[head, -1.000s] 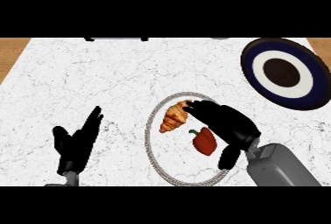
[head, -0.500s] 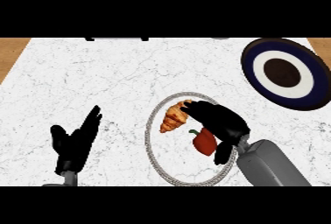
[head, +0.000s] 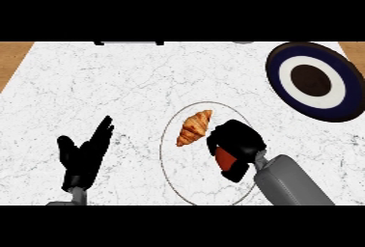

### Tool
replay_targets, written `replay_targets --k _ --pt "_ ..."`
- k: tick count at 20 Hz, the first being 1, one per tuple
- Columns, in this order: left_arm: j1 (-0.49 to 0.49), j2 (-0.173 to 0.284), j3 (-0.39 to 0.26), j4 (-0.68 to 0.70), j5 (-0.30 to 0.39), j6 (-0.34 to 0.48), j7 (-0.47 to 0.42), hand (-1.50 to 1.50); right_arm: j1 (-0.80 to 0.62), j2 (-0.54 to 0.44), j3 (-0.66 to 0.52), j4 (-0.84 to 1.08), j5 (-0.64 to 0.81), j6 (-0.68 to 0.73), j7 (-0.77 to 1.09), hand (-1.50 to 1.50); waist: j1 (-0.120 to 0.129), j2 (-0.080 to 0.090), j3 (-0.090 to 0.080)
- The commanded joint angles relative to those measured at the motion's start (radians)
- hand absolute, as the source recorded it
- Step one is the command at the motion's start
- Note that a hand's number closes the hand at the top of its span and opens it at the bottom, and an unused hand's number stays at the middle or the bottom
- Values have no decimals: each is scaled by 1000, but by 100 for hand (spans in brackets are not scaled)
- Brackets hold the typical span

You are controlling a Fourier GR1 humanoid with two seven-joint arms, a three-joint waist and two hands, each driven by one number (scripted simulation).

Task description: Pick the bell pepper from the placemat and place it in the plate

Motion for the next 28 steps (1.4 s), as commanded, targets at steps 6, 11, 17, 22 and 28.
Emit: replay_targets --k 6,11,17,22,28 --pt "-8 -25 -8 26 -5 1 5 0 -131 153 -293 174 55 -183 355 150 -8 20 -5" --pt "24 -2 10 -3 -5 -1 -12 0 -189 173 -492 187 114 -388 681 150 -13 25 -7" --pt "16 -18 -32 -5 -15 -17 3 0 -368 176 -546 190 372 -711 961 150 57 37 -10" --pt "-22 -13 -37 -3 -10 -35 12 0 -475 185 -587 255 605 -907 1205 150 84 46 -10" --pt "-33 -15 -43 5 -23 -27 23 0 -518 223 -694 304 819 -1090 1384 150 81 45 -6"
